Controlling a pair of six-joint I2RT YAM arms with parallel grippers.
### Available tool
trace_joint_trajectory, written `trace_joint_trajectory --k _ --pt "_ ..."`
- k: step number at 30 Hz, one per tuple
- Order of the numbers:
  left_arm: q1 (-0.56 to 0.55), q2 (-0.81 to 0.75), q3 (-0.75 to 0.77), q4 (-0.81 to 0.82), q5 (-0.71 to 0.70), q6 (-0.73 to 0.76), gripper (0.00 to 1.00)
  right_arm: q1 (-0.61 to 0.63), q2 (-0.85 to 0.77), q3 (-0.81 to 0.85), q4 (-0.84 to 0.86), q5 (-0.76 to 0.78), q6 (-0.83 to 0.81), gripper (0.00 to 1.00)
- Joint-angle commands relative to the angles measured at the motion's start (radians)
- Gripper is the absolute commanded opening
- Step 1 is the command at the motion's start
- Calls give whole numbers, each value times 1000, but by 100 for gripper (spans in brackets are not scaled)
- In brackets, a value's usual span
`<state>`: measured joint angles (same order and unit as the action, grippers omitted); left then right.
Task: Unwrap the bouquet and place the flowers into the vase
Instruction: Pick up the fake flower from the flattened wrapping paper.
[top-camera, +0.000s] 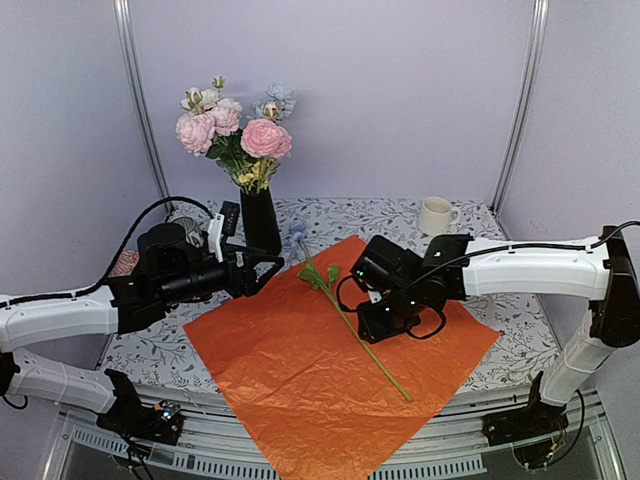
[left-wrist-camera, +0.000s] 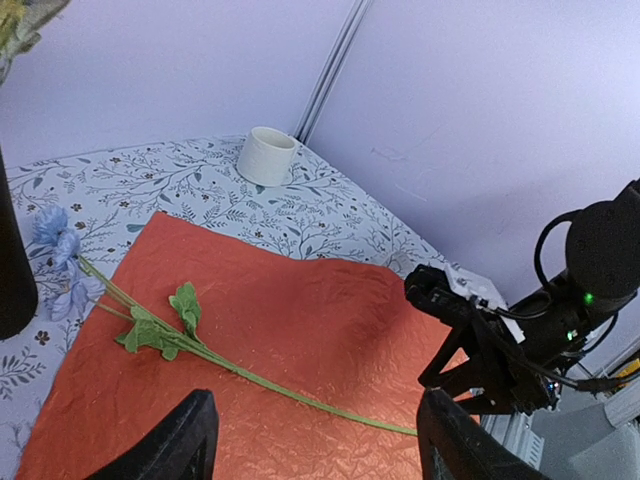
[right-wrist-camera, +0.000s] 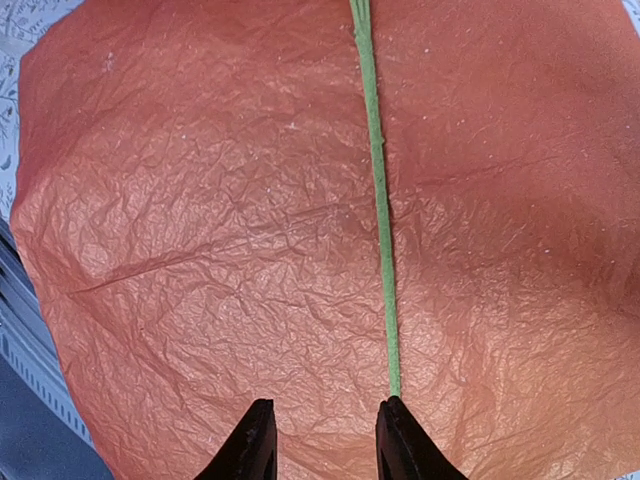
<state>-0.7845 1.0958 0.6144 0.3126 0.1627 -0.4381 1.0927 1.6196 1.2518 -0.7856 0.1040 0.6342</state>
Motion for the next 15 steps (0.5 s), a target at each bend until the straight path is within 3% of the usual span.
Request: trace_joint_trajectory --k 1,15 --pt "2 -10 8 -18 -17 19 70 -2 93 54 -123 -80 -40 37" --pt "19 -57 -41 -15 -27 48 70 -29 262 72 -110 -126 -66 40"
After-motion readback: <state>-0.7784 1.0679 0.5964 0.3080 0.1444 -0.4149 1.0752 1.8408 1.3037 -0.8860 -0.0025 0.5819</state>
